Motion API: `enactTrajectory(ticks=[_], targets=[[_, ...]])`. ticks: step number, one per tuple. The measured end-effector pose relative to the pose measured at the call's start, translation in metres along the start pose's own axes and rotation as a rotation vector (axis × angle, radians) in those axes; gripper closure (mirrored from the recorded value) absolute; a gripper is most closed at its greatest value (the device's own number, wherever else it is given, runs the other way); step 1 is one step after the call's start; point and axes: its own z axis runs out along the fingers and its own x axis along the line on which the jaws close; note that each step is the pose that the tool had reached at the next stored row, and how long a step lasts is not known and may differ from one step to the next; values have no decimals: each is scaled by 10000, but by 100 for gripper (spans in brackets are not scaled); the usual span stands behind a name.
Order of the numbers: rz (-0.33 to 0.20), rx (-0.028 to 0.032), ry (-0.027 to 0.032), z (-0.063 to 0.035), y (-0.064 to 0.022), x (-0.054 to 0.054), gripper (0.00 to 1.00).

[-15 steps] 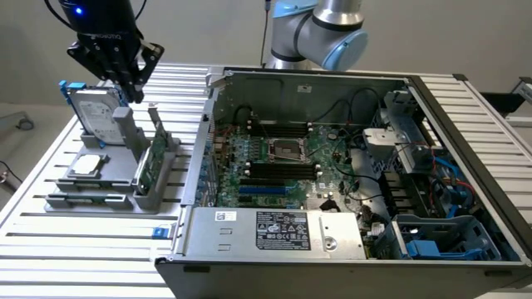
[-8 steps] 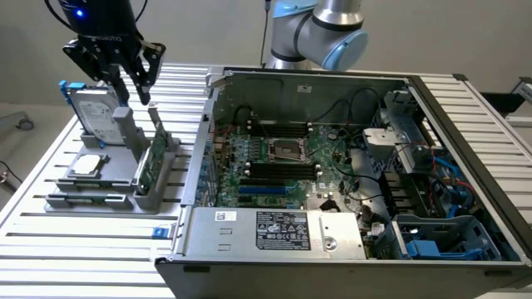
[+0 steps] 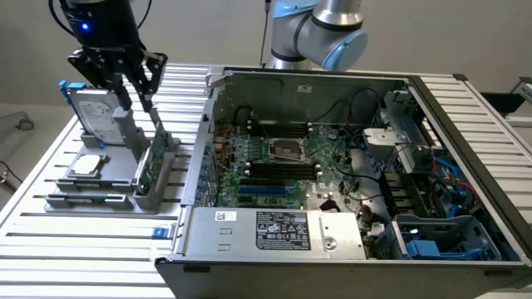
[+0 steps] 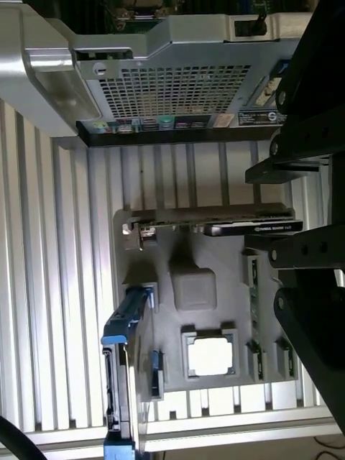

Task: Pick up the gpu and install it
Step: 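Pick up the gpu and move the gpu toward the slot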

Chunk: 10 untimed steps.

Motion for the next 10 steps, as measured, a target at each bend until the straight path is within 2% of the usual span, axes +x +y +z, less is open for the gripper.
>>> enactTrajectory(ticks=[10], targets=[[-2, 1, 1, 181, -37, 0, 58]])
